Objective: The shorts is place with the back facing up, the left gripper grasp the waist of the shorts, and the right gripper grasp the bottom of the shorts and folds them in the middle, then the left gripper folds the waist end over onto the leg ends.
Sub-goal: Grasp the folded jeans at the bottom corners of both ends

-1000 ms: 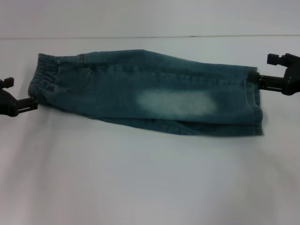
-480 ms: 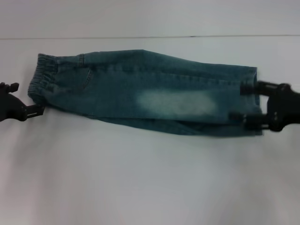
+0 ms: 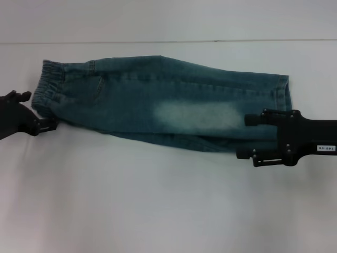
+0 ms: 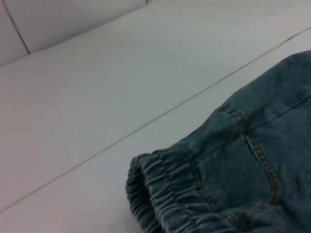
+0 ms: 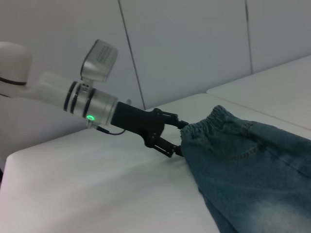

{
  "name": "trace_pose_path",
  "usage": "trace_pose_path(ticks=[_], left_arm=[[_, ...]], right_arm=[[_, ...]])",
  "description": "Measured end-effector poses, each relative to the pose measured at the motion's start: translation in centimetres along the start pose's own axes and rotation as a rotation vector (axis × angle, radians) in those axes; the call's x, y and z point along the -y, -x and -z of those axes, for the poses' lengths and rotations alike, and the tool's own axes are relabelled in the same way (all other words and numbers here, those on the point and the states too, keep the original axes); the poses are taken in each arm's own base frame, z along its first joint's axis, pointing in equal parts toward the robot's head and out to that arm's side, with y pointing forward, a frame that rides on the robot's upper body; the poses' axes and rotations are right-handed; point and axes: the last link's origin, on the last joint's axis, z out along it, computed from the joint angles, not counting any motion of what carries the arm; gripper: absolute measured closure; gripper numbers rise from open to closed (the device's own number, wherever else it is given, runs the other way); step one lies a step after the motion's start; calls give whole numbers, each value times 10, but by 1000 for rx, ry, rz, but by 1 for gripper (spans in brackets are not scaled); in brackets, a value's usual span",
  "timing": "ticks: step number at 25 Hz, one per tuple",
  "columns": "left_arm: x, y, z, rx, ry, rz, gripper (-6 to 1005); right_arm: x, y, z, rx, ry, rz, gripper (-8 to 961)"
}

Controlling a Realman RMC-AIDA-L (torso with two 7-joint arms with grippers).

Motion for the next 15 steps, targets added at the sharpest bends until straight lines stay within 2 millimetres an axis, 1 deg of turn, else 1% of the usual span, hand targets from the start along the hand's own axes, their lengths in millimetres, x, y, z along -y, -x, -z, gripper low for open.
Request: trace_pose_path(ticks=[6,15], left_arm=[[0,-2,-9,13,5,-4,69],[-3,-5,-20,52,38,-34,70]], right_arm=[[-2,0,-5,0,19,-5,21],[0,2,-7,-1,15,-9,25]])
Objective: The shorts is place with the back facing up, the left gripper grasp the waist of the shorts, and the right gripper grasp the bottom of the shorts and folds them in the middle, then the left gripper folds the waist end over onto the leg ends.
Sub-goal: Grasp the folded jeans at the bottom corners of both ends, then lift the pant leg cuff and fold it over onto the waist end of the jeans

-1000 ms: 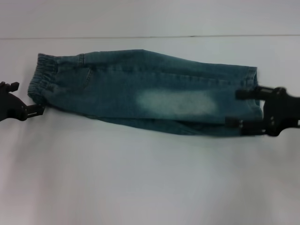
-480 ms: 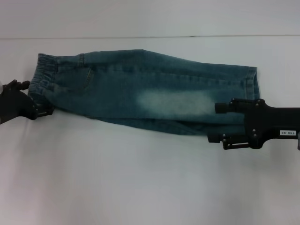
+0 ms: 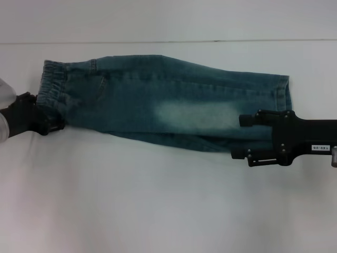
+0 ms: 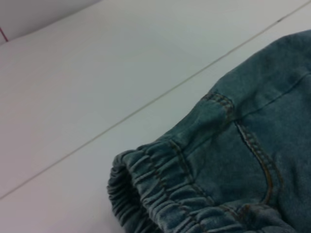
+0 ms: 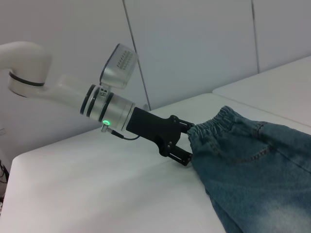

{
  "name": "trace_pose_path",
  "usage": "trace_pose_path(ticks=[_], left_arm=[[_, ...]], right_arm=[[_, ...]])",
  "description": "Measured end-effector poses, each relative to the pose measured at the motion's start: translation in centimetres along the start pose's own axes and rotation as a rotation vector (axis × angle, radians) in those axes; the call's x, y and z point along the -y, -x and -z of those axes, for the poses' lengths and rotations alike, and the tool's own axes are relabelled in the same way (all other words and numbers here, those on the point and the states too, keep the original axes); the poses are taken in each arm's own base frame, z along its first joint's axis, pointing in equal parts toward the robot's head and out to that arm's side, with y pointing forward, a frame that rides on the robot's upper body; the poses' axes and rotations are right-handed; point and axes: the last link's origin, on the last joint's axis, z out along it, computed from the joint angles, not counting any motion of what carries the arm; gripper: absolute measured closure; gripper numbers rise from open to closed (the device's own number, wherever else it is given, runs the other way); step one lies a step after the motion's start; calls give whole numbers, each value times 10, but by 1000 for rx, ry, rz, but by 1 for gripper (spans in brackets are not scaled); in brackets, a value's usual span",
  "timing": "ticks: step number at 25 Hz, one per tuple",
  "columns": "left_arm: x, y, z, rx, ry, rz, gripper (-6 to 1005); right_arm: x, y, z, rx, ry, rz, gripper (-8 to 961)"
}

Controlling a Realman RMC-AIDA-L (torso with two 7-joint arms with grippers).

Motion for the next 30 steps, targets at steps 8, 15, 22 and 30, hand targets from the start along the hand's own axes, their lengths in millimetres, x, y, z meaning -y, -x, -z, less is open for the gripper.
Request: trace_pose_path(ticks=[8,15,22,30], left_arm=[[-4,-4,-2,1,30,-15,257],[-8,-15,-1,-11,59,-38,560],[-7,-35,9,-25,117,-43,709],[-6,-65,21,35,175,-69,864]], right_arm=[[2,1,-1,-1,-14,1,42],[6,-2,2,-1,-44,-3,74],[13,-9,-1,-2,-96,-29,105],[23,-15,-14,28,-165,-21,264]])
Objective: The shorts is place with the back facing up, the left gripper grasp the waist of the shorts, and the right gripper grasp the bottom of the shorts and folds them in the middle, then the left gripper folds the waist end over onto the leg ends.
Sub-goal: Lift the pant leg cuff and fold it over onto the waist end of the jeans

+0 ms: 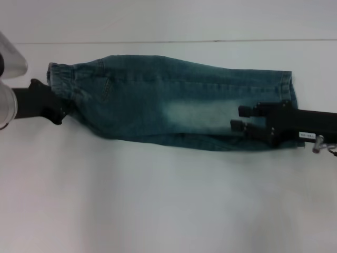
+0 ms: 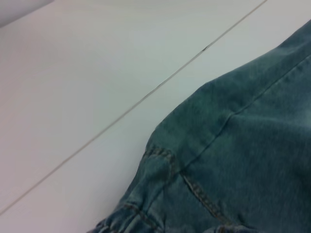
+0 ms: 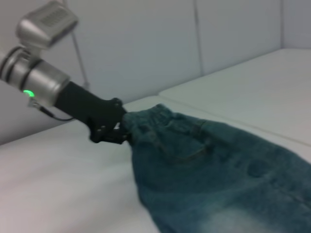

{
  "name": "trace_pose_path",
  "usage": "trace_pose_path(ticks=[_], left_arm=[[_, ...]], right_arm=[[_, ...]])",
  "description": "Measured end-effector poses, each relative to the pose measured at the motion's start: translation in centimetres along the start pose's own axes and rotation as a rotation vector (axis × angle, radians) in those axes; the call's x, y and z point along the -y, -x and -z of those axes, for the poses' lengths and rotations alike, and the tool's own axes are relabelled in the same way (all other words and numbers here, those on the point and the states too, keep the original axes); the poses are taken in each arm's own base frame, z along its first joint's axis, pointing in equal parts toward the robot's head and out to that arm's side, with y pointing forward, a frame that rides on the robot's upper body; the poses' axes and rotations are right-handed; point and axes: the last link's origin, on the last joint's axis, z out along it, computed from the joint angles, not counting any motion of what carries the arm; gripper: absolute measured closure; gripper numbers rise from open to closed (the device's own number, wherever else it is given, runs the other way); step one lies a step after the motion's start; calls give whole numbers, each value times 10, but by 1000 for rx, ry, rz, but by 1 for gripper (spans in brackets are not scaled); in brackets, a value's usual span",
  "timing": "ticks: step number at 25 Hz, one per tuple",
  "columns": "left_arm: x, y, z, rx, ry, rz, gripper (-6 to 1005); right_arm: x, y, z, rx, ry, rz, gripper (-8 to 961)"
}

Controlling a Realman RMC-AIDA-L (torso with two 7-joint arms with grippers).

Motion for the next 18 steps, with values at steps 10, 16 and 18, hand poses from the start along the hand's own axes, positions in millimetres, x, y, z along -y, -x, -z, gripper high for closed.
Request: trace_pose_path(ticks=[10,16,18], left_arm=[[-2,-61,13,41,67,-18,938],[-9,-110,16,43,82,-65,947],[-11,-123,16,46,98,-62,947]], right_arm=[[16,-5,-49,38,-156,-3,718],[13,-7,-75,17,-177,16,849],[11,-6,-80,19,-175,16,891]])
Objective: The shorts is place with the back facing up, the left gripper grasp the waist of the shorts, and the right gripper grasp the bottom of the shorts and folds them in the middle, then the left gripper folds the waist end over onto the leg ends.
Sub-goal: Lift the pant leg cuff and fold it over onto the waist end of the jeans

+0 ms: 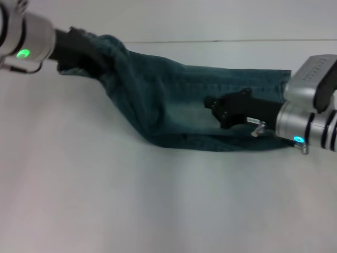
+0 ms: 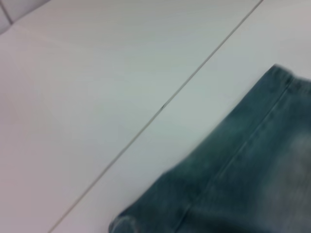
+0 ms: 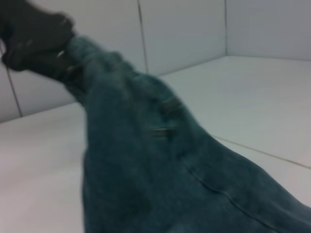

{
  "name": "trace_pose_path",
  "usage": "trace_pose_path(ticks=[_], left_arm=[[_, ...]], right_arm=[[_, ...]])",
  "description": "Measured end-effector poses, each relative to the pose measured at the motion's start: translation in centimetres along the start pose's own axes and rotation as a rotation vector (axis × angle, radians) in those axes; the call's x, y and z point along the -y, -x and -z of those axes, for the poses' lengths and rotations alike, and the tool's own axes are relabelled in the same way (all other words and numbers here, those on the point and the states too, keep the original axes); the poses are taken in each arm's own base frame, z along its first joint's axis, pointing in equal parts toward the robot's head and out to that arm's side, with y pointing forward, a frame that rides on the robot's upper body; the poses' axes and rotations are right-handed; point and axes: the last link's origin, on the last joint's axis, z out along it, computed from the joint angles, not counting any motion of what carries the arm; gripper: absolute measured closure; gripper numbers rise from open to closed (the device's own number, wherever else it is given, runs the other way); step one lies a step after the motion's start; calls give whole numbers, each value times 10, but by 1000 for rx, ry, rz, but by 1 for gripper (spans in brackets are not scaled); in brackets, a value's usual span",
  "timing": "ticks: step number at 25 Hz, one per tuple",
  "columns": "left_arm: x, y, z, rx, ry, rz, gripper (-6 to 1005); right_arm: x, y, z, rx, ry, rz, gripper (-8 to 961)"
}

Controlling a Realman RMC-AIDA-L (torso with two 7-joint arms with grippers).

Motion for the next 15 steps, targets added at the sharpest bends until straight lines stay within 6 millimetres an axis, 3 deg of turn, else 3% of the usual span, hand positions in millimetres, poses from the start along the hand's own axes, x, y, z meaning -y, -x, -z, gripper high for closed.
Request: trace_pose_path(ticks=[3,15], left_arm=[[-5,-27,0,2,23,-19,948],[-36,-112,-1,-15,116,-103,952]], right_arm=[[-6,1,-10,-8,9,6,953],[-16,8,-48,-119,-12,91,952]])
